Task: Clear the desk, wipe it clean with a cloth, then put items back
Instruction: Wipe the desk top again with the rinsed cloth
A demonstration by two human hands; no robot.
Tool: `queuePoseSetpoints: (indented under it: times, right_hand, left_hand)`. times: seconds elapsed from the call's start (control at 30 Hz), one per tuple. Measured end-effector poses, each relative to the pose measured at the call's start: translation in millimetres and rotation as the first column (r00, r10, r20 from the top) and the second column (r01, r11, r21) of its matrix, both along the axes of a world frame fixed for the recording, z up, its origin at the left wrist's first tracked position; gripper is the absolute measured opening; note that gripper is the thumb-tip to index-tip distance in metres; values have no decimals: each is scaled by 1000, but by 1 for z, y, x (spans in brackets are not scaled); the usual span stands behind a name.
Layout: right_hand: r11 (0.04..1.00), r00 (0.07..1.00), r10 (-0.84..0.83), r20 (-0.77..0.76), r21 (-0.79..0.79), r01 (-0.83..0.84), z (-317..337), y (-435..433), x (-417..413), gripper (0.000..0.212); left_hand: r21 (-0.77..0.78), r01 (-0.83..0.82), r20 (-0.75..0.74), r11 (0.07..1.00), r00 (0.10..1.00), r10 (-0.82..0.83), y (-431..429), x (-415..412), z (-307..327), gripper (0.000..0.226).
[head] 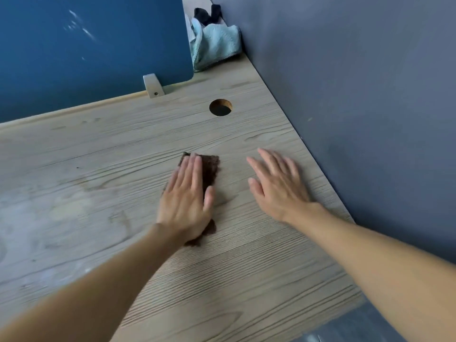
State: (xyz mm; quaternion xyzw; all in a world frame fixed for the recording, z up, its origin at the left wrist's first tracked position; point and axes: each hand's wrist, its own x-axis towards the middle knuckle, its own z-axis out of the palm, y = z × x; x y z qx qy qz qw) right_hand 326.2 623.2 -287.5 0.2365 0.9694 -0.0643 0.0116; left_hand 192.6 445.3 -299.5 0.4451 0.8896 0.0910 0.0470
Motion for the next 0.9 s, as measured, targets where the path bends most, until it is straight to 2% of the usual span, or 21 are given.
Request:
queuePoseSetpoints:
  times: [0.07, 0.13, 0.2, 0.27, 0.33, 0.37, 0.43, 0.47, 0.5, 0.6, 0.67, 0.73, 0.8, 0.9]
  right_hand:
    - [1000, 1000, 11, 19, 6, -11, -12, 3, -10, 67]
    - [1000, 1000, -8, -5, 28, 8, -19, 0, -10, 64]
    - [1000, 1000, 3, -27, 17, -3, -18, -1, -8, 61]
    - [1000, 1000, -3, -30, 9, 4, -15, 1, -9, 60]
    - [1000, 1000, -3, -15, 10, 3, -14, 1, -9, 60]
    - [1000, 1000, -4, -14, 3, 4, -14, 2, -10, 61]
    - [1000, 1000, 0, -23, -4, 0, -14, 1, -10, 61]
    - [1000, 1000, 0, -18, -6, 0, -14, 0, -10, 61]
    - [1000, 1000, -1, -13, -6, 1, -14, 1, -10, 61]
    - [1000, 1000, 12, 1, -6, -12, -13, 2, -9, 63]
    - [1000, 1000, 8, -6, -3, -8, -13, 2, -9, 62]
    - [1000, 1000, 10, -5, -9, -10, -13, 1, -10, 62]
    - [1000, 1000, 9, -16, -13, -9, -13, 2, -10, 62]
    - [1000, 1000, 9, 1, -7, -9, -13, 3, -9, 63]
  left_hand:
    - [-11, -157, 31, 988, 987, 157, 5, -6, -1, 77]
    - [-5, -134, 5, 991, 991, 134, 7, 13, 1, 75]
    - [6, 56, 3, 998, 998, -56, 0, 45, 4, 69]
    - [-5, 291, 39, 957, 956, -291, -10, 63, 5, 64]
    - [-22, 412, 30, 911, 911, -412, -9, 44, 2, 62]
    - [-23, 363, 8, 931, 932, -363, -1, 30, -1, 63]
    - [12, 52, -13, 999, 999, -52, 16, 3, -1, 68]
    - [25, -104, -3, 994, 995, 104, 24, -5, 1, 71]
    - [45, -192, 6, 980, 981, 192, 31, -8, 2, 71]
    - [208, -257, 106, 944, 965, 240, 28, 5, 1, 62]
    - [233, -273, 145, 933, 959, 244, 21, 6, 1, 60]
    - [126, -146, 69, 981, 988, 138, 16, 7, 1, 62]
    - [38, 70, 29, 997, 997, -71, 14, 9, 3, 63]
    - [-38, 381, 43, 924, 924, -380, 8, 3, 6, 60]
